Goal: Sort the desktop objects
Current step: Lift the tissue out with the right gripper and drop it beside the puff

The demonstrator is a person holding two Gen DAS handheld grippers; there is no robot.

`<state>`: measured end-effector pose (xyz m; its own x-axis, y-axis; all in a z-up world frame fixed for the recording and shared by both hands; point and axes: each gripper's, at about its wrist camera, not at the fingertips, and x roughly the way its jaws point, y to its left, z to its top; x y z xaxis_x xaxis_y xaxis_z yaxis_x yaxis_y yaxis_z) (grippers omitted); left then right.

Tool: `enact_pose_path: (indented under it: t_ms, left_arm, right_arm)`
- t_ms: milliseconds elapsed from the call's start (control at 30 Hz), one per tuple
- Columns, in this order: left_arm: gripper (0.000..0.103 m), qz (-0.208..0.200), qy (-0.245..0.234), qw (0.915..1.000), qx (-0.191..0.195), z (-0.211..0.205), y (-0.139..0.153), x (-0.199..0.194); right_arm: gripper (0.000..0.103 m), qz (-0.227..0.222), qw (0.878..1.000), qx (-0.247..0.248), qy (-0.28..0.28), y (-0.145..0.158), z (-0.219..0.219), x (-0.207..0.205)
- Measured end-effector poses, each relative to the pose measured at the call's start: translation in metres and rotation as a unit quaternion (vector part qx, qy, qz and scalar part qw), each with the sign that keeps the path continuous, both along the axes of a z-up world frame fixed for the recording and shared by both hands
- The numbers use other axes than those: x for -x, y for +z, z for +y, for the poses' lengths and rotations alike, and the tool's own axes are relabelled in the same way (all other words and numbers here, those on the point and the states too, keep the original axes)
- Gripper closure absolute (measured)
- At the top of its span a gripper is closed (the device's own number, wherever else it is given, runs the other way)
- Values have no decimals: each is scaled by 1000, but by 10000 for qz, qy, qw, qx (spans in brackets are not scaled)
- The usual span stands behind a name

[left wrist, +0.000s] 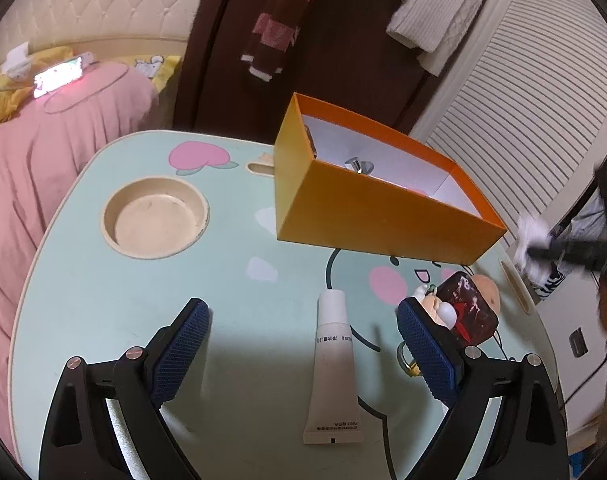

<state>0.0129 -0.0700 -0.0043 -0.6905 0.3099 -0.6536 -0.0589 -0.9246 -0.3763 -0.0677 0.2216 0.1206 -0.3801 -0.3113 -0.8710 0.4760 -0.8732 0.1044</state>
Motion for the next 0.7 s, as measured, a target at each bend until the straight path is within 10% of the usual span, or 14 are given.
enact_pose_path:
  t_ms: [400,533,700]
  left_arm:
    - [8,3,86,10000,2,-2,-1,-1]
    - [8,5,72,10000,15,-1,0,-2]
    - [8,158,98,9998,-10,-1,8,-5]
  right_arm:
    - [68,-262,9957,-702,-552,-58,10,-23]
    - [29,254,9934,-877,-701,-46,14,-33]
    - [25,725,9934,-102,-883,-15,28,-47]
